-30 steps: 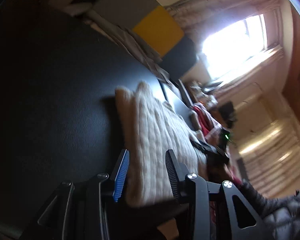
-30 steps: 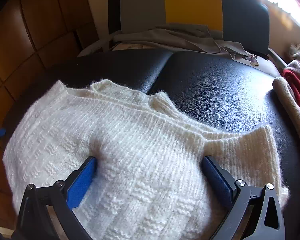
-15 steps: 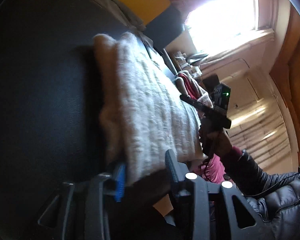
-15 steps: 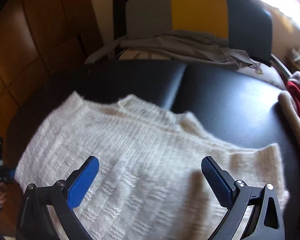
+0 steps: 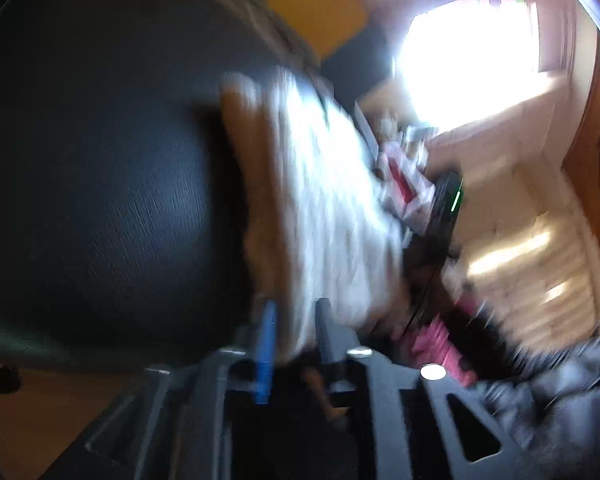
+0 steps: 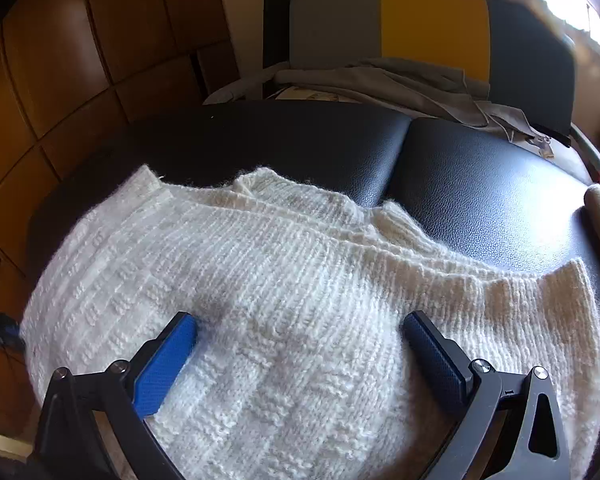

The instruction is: Fold clothes

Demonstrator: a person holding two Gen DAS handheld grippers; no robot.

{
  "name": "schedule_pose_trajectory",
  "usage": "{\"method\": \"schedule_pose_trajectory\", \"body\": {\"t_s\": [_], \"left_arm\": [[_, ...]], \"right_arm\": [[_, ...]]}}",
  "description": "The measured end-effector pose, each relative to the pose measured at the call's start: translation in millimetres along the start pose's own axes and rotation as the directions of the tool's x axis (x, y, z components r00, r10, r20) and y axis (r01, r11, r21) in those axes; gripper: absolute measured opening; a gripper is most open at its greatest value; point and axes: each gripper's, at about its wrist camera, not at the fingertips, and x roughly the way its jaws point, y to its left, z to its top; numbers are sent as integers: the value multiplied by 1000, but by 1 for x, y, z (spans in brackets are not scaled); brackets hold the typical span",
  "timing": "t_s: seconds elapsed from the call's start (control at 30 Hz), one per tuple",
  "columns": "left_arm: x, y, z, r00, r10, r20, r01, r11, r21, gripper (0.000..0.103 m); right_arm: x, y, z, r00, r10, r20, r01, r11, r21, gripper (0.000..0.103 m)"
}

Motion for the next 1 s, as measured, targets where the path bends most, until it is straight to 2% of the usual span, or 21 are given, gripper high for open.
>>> {"method": "schedule_pose_trajectory", "body": {"t_s": [0.03, 0.1, 0.17, 0.2, 0.3, 0.4, 0.47, 0.53, 0.6, 0.67, 0.77, 0.87, 1.0], "left_arm": [[-7, -1, 7, 998, 16, 56, -16, 1000, -8, 33], [-12, -6, 21, 985, 87, 152, -88, 996, 0, 49], [-5, -10, 33, 978, 124, 167, -128, 992, 13, 51], [1, -10, 39, 980, 131, 148, -135, 991, 15, 52], [36, -11, 57, 991, 131, 22, -131, 991, -1, 52], [61, -5, 67, 986, 160, -57, -161, 987, -12, 52], [77, -3, 70, 980, 176, -88, -177, 984, -11, 52], [90, -6, 72, 982, 168, -90, -169, 986, -2, 52], [98, -7, 75, 978, 191, -88, -190, 982, 17, 52], [105, -17, 79, 965, 248, -82, -243, 968, 70, 52], [121, -36, 82, 916, 393, -81, -371, 907, 200, 53], [130, -48, 80, 883, 464, -67, -432, 862, 264, 56], [133, -49, 83, 886, 458, -68, -430, 869, 245, 57]], "right_arm": [[0, 0, 0, 1000, 3, 3, -3, 1000, 2, 103], [-1, -1, -1, 1000, 9, 9, -10, 1000, 7, 103], [-1, -2, -1, 1000, 16, 15, -16, 1000, 11, 103], [-1, -3, -1, 1000, 19, 19, -19, 1000, 14, 103], [-2, -5, -2, 999, 40, 30, -40, 999, 25, 103], [-5, -9, -1, 997, 64, 42, -65, 997, 39, 103], [-5, -11, -1, 996, 76, 49, -78, 996, 46, 103], [-5, -13, 0, 995, 87, 55, -90, 995, 53, 103], [-5, -14, 0, 994, 96, 61, -100, 993, 58, 103], [-6, -16, -1, 993, 103, 66, -107, 992, 62, 103], [-6, -16, -1, 991, 110, 71, -115, 991, 67, 103], [-8, -17, -2, 990, 118, 76, -124, 989, 75, 103], [-10, -15, -3, 990, 116, 77, -122, 990, 77, 103]]}}
